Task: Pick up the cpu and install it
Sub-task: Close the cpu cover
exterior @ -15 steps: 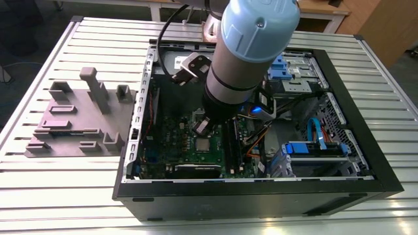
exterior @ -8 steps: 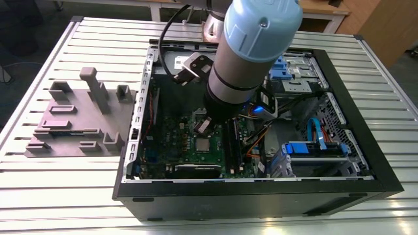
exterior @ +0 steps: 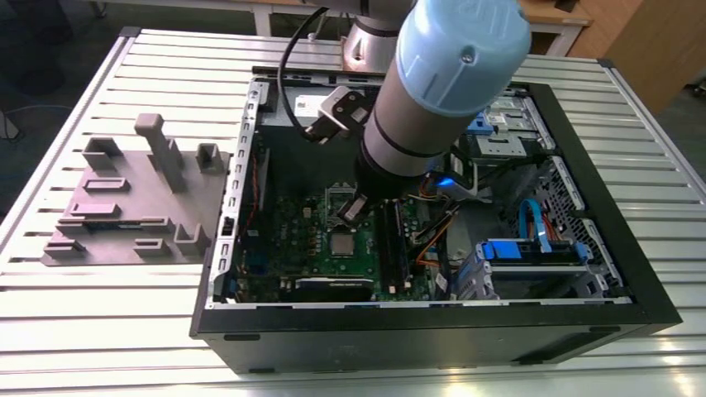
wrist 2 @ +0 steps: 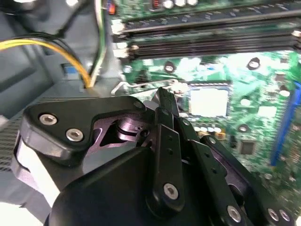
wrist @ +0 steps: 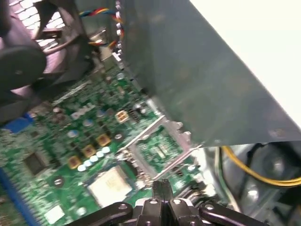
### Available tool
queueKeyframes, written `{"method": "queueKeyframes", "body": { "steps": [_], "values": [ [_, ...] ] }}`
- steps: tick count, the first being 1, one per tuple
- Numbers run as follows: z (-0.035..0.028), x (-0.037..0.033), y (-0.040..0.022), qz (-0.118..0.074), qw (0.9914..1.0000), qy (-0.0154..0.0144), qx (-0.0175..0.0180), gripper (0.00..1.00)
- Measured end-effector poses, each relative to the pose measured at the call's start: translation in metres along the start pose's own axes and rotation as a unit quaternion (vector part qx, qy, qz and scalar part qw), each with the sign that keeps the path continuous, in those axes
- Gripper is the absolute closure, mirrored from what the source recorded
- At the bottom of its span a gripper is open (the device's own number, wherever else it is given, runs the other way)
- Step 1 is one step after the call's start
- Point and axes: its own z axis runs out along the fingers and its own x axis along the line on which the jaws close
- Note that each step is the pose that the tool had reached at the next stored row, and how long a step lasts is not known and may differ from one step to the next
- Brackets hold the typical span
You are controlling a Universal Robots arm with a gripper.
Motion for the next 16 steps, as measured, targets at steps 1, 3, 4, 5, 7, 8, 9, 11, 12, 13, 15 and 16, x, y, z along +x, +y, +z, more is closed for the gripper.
{"method": "queueKeyframes", "body": {
  "steps": [1, 3, 4, 5, 7, 8, 9, 11, 12, 13, 15, 16],
  "values": [
    [0.0000, -0.0007, -0.0008, 0.000, 1.00000, -0.0011, -0.0010, 0.89],
    [0.0001, -0.0011, -0.0014, -0.002, 1.00000, -0.0008, -0.0015, 0.89],
    [0.0002, -0.0011, -0.0016, -0.005, 0.99999, -0.0010, -0.0025, 0.89],
    [0.0004, -0.0012, -0.0017, -0.012, 0.99991, -0.0011, -0.0051, 0.89],
    [0.0008, -0.0012, -0.0018, -0.029, 0.99955, 0.0028, -0.0079, 0.89],
    [0.0010, -0.0011, -0.0019, -0.037, 0.99925, 0.0050, -0.0093, 0.89],
    [0.0012, -0.0011, -0.0019, -0.046, 0.99886, 0.0071, -0.0108, 0.89],
    [0.0013, -0.0011, -0.0021, -0.056, 0.99831, 0.0096, -0.0124, 0.89],
    [0.0015, -0.0015, -0.0025, -0.057, 0.99827, 0.0096, -0.0125, 0.89],
    [0.0017, -0.0022, -0.0029, -0.057, 0.99825, 0.0096, -0.0127, 0.89],
    [0.0021, -0.0039, -0.0030, -0.058, 0.99822, 0.0098, -0.0127, 0.89],
    [0.0025, -0.0049, -0.0028, -0.058, 0.99821, 0.0097, -0.0129, 0.89]
  ]
}}
